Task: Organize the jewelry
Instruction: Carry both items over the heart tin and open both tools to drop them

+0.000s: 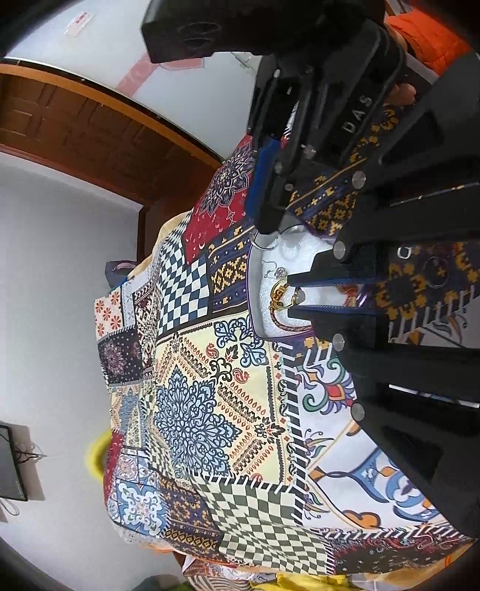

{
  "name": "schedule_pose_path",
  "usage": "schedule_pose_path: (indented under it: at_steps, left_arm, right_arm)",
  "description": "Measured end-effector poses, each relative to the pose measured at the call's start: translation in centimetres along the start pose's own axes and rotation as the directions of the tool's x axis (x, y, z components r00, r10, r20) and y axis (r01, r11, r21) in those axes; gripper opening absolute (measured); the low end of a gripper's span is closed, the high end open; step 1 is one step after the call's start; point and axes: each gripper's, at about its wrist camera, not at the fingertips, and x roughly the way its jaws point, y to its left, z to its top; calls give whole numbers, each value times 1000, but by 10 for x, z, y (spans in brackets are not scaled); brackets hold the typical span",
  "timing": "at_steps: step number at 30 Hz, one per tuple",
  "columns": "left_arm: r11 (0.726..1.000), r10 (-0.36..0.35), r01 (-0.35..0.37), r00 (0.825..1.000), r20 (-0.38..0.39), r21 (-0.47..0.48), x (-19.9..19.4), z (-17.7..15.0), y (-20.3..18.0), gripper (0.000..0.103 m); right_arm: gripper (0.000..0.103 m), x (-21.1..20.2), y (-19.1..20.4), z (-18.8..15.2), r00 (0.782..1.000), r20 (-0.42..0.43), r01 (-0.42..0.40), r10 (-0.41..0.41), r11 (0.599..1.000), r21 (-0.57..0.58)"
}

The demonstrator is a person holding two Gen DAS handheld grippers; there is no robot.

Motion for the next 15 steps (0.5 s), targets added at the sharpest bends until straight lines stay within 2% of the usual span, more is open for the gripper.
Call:
schedule_pose_path:
  at_steps: [5, 15]
  left_arm:
    - [1000, -13, 13, 1000, -24, 4, 10, 4, 2, 8]
    - [1000, -17, 18, 999, -37, 21, 14, 1, -3, 8]
  right_arm:
    - [14, 12, -2, -2, 998, -54, -14, 14, 1000, 3]
    - [15, 18, 4, -2, 997, -80, -11, 8, 999, -36]
